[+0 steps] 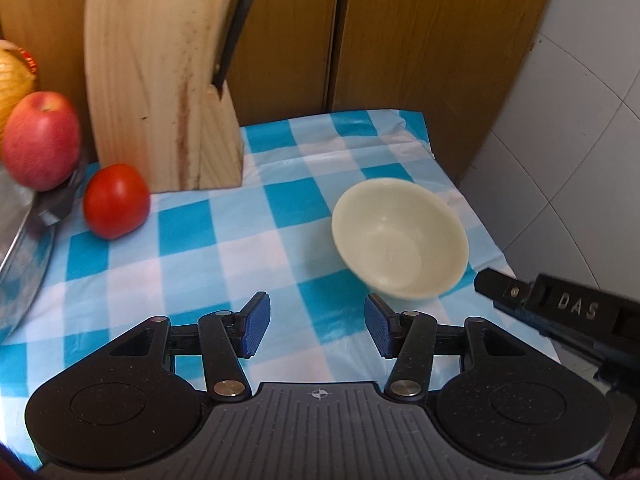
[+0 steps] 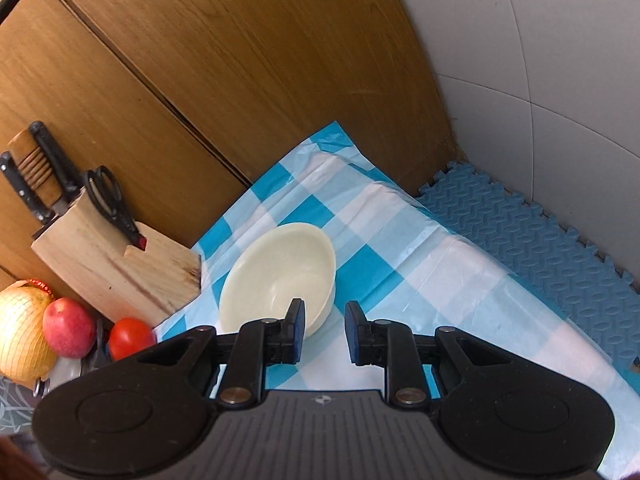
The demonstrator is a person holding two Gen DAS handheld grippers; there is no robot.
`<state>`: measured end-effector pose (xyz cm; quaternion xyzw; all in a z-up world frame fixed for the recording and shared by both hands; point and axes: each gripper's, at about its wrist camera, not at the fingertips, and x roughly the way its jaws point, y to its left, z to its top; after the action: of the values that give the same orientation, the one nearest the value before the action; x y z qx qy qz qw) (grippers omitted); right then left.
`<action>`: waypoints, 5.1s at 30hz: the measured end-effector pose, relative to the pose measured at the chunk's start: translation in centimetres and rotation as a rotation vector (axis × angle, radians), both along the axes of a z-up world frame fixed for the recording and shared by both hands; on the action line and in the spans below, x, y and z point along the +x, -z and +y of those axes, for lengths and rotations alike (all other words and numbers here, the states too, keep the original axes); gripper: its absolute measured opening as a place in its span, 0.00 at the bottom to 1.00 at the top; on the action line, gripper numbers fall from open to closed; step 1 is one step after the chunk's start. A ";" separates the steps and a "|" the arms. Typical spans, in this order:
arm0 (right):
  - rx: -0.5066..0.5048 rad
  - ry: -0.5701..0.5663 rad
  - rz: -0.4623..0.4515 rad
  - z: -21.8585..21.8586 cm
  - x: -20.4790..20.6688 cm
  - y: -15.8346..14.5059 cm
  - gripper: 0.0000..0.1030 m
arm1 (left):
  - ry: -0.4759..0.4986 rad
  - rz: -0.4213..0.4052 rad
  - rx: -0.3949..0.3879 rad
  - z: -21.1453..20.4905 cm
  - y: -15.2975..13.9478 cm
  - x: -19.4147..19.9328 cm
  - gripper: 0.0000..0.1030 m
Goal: Organize plates and bowls
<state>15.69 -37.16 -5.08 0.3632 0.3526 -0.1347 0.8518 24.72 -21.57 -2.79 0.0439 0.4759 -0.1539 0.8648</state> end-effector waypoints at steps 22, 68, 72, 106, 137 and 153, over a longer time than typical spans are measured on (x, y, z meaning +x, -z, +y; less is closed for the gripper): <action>0.099 0.005 0.055 -1.8 4.9 4.7 0.16 | -0.017 0.090 0.020 -4.1 5.1 5.8 0.44; -0.034 -0.343 -0.137 14.6 -2.9 -6.1 0.12 | -0.117 -0.157 -0.023 11.4 -6.7 -7.4 0.30; -0.047 -0.361 -0.138 15.9 -4.0 -6.3 0.12 | -0.122 -0.157 -0.028 12.8 -6.6 -8.8 0.30; -0.026 -0.415 -0.105 18.3 -7.7 -5.4 0.13 | -0.169 -0.113 -0.029 15.3 -5.5 -13.5 0.31; -0.093 -0.416 -0.015 18.8 -3.6 -3.1 0.13 | -0.107 -0.051 -0.033 15.6 -2.3 -9.0 0.31; -0.127 -0.360 0.032 17.8 -2.9 -1.9 0.28 | -0.142 -0.030 0.009 16.5 -0.6 -7.4 0.55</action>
<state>12.77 -19.37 -3.21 0.2376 0.4162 -0.0077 0.8777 17.34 -5.10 -2.18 0.0162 0.4654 -0.0892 0.8804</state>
